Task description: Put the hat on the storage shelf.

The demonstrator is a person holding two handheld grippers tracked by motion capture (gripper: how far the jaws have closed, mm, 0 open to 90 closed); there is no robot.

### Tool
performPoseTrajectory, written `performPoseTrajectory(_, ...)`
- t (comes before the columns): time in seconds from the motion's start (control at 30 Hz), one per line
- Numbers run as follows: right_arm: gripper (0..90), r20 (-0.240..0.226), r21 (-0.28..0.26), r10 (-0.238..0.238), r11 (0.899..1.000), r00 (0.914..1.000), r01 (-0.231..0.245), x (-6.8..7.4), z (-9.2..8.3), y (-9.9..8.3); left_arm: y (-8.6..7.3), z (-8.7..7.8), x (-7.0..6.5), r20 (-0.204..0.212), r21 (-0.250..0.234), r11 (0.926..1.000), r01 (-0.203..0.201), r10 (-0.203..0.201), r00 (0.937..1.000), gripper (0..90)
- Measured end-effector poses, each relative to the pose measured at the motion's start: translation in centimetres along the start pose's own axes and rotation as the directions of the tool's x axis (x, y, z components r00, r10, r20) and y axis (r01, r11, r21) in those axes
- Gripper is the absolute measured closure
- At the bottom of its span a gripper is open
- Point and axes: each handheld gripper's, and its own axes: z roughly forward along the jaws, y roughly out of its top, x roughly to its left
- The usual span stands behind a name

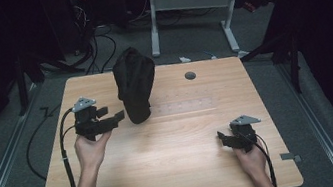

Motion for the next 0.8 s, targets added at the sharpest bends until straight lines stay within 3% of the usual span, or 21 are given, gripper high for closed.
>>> performPoseTrajectory(0.3, 38.0, 0.001, 0.0, 0.001, 1.0, 1.0, -0.001, 0.0, 0.0, 0.0, -2.3, -1.1, 1.0, -0.007, 0.026, 0.9995, -0.021, 0.021, 0.9998, 29.6)
performPoseTrajectory(0.6, 38.0, 0.001, -0.001, 0.0, 1.0, 1.0, 0.0, 0.0, 0.0, 0.0, -4.3, -1.8, 2.5, -0.017, 0.047, 0.9989, 0.0, 0.001, 0.9999, 29.8)
performPoseTrajectory(0.8, 38.0, 0.001, 0.0, 0.0, 1.0, 1.0, 0.0, 0.0, 0.0, 0.0, -6.2, -1.7, 3.6, -0.045, 0.068, 0.9977, 0.0, 0.003, 0.999, 29.9)
